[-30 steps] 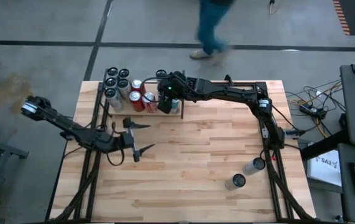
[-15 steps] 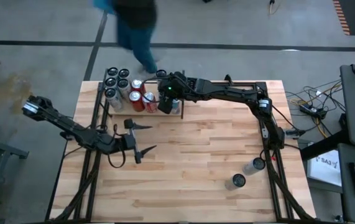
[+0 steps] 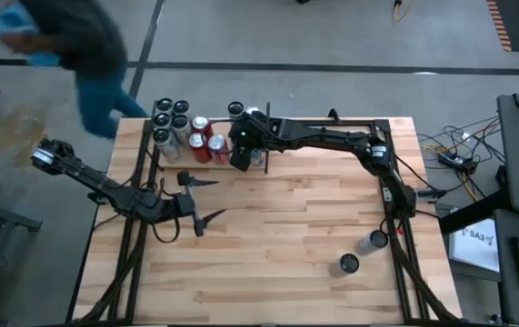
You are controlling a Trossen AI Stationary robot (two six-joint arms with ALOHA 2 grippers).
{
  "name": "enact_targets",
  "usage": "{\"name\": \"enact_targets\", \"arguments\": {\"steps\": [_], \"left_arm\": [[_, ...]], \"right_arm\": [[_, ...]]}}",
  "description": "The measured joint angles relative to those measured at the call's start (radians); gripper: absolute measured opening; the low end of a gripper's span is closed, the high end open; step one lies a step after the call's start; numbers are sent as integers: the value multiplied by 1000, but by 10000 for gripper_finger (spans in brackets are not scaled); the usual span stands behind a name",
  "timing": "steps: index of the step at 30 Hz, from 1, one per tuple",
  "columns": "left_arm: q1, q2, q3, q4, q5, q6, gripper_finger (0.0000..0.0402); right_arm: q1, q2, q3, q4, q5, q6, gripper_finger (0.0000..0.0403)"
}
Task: Place canned beverage on shelf
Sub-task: Put the left white and blue soda can on the shelf aligned with the other white and blue soda cans
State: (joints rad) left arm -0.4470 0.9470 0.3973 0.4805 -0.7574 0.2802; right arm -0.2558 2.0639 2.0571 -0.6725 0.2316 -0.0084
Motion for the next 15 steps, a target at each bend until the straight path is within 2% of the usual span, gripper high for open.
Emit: {"name": "enact_targets", "arguments": {"steps": [7, 15], "left_arm": [[-11, 0, 0, 0, 0, -4, 371], [-11, 0, 0, -1, 0, -4, 371]], "right_arm": [[0, 21, 4, 7, 0, -1, 257], [0, 27, 4, 8, 1, -9, 283]]}}
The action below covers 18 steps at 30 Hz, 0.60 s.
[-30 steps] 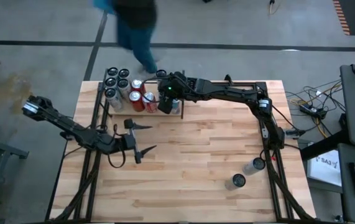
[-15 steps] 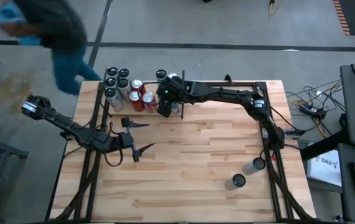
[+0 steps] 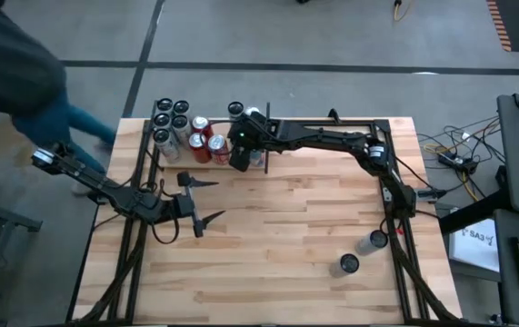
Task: Place canned beverage on shelf
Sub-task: Put the left white and blue soda can on the shelf aligned with the other white and blue soda cans
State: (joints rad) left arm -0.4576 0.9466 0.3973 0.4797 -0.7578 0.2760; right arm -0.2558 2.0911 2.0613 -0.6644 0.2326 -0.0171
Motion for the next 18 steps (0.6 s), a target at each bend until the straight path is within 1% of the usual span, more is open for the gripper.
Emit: {"name": "enact_targets", "arguments": {"steps": [18], "left_arm": [[0, 0, 0, 0, 0, 0, 371]], "right_arm": [[-4, -2, 19, 20, 2, -34, 321]]}}
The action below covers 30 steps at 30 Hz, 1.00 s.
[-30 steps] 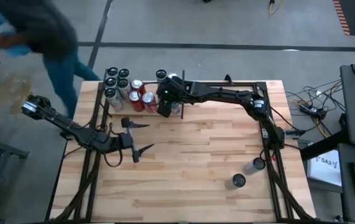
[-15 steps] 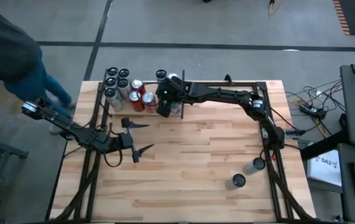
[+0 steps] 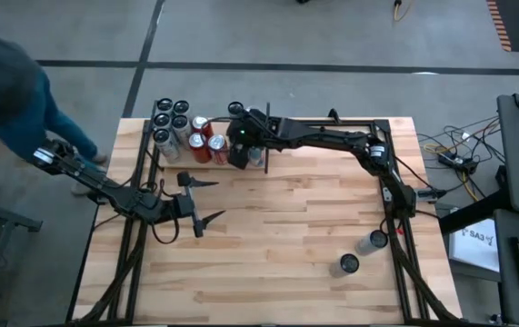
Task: Place canned beverage on shelf
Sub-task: Put the left white and blue soda can on the shelf aligned with the other white and blue soda cans
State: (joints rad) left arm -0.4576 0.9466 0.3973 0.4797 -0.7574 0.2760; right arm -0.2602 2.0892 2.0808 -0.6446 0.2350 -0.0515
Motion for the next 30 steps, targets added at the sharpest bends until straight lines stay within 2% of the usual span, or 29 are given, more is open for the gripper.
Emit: {"name": "enact_targets", "arguments": {"steps": [12, 19, 25, 30], "left_arm": [[0, -10, 0, 0, -2, 6, 371], [1, -49, 0, -2, -124, 30, 371], [4, -90, 0, -2, -124, 110, 371], [27, -131, 0, 8, -124, 219, 371]], "right_arm": [[-7, 0, 78, -3, 1, -50, 328], [0, -2, 175, -61, 0, -91, 314], [11, -4, 273, -227, -5, -93, 281], [12, -14, 276, -303, -2, -103, 219]]}}
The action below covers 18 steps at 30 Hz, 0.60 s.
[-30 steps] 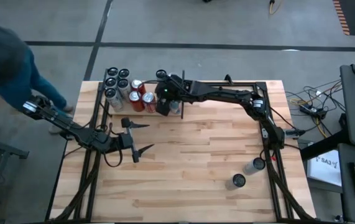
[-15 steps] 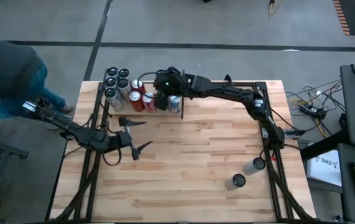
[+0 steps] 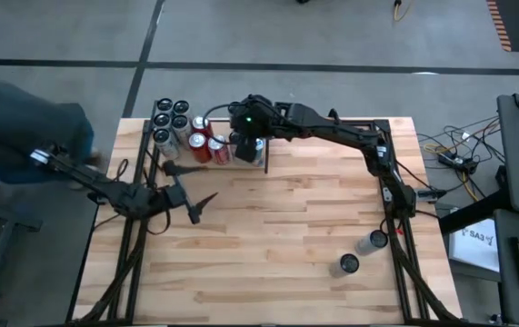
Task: Place canned beverage on shelf
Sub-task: Put the left white and blue soda can on the shelf aligned with the other white and blue soda cans
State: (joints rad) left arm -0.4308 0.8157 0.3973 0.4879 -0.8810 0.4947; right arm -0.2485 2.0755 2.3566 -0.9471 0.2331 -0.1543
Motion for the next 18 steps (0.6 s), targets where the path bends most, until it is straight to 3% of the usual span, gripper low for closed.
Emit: {"name": "enact_targets", "arguments": {"steps": [13, 18], "left_arm": [[183, -81, 0, -18, -22, 76, 355], [237, -70, 0, -73, -8, 16, 300]], "right_arm": [[6, -7, -1, -60, -33, 18, 24], [9, -4, -3, -79, -58, 34, 13]]}}
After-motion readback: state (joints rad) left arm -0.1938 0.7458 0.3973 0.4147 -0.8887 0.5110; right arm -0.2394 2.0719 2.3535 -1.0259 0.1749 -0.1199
